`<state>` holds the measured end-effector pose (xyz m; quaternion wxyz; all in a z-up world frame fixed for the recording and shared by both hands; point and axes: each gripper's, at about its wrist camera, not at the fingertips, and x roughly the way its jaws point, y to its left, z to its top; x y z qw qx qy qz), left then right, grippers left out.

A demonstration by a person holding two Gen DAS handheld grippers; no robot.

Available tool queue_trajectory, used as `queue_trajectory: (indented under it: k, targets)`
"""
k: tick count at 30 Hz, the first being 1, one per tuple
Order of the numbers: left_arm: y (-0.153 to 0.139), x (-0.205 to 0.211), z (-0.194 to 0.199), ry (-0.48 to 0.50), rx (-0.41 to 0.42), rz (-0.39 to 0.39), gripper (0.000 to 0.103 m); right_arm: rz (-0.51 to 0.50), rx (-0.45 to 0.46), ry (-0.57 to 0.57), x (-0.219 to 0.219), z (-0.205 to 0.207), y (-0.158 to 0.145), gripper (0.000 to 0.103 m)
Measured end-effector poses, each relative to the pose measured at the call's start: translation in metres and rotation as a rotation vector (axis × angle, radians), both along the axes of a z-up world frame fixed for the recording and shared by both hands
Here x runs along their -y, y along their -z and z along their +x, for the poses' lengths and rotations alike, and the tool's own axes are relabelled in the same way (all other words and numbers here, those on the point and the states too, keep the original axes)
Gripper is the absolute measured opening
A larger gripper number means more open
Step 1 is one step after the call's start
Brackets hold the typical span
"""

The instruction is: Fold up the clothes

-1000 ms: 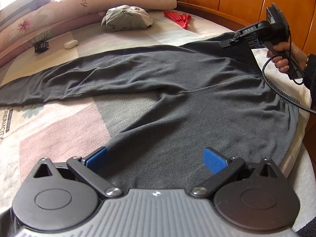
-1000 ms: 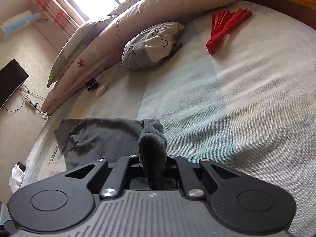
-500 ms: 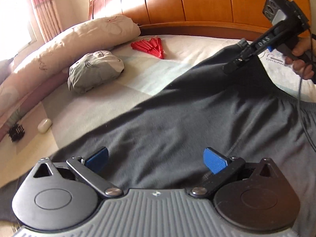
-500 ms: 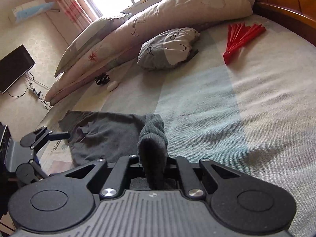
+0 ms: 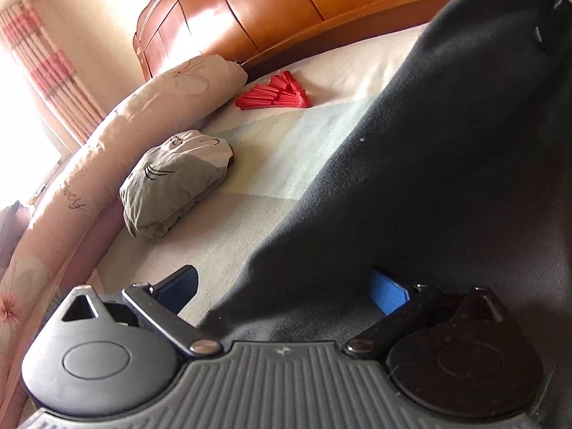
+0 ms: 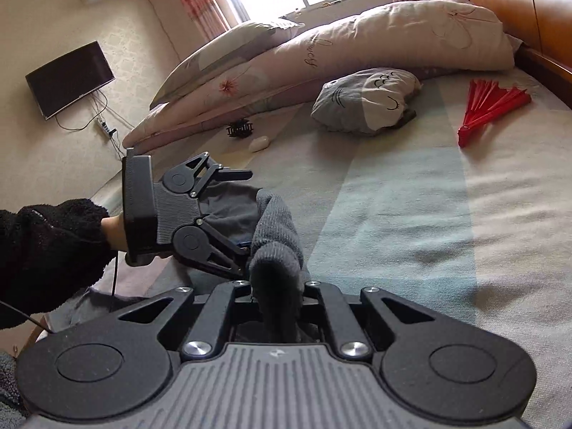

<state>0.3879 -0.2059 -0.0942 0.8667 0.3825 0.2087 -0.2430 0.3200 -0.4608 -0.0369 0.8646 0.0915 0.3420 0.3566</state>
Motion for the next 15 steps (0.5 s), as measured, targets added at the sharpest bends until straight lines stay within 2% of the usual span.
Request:
queue_trajectory:
  k: [4,9,13,15]
  targets:
    - [0.001,0.002,-0.006,0.036,0.051,0.052,0.1,-0.073,0.007,-0.051,-0.008,-0.016,0.005,0.01]
    - [0.004,-0.001,-0.024,0.132,0.148,0.168,0.1,-0.198,0.035,-0.097,-0.022,-0.036,0.014,0.01]
    - [0.004,-0.006,-0.033,0.184,0.176,0.224,0.1,-0.293,0.066,-0.124,-0.033,-0.051,0.022,0.01]
    - [0.004,-0.008,-0.037,0.203,0.195,0.252,0.1,-0.309,0.073,-0.123,-0.035,-0.056,0.023,0.01]
